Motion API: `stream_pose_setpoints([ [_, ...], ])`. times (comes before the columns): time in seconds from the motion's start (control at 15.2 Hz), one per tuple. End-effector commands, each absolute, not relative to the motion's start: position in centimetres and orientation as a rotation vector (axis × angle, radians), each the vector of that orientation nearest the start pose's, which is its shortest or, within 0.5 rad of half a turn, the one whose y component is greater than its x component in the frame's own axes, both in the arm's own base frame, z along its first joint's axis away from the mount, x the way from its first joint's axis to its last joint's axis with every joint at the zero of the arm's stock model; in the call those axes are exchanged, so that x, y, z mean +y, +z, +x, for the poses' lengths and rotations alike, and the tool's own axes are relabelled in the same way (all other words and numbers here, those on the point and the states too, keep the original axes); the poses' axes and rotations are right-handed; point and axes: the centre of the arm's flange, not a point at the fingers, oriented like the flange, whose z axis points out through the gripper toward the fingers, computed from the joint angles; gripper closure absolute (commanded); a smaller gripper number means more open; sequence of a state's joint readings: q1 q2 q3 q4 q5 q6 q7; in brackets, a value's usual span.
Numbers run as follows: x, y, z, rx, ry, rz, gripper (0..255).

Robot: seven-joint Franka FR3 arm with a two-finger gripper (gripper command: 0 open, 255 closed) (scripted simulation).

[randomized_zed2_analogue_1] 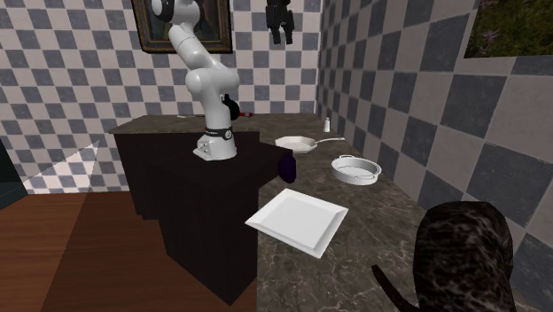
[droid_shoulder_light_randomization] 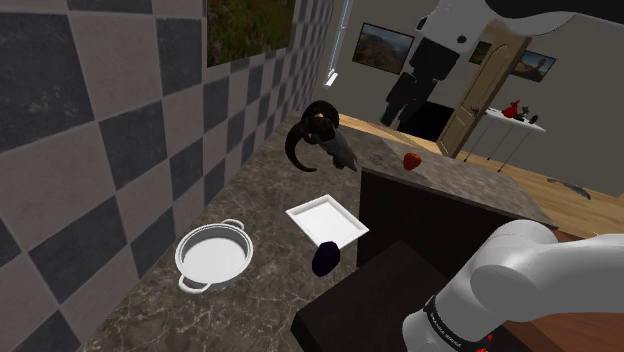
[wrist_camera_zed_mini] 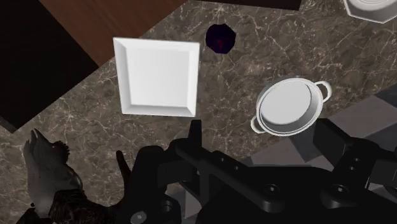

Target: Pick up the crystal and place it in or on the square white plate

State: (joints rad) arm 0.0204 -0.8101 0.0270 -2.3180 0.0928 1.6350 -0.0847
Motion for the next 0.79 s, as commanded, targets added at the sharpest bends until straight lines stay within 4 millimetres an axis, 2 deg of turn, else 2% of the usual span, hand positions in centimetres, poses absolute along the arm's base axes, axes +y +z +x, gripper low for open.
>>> stream_pose_setpoints([
  [0.0,2.7,62.2,30.6,-0.191,-0.197,-3.059,0],
  [0.73,6.1,48.0,32.7,0.021,-0.130,-3.147,0],
])
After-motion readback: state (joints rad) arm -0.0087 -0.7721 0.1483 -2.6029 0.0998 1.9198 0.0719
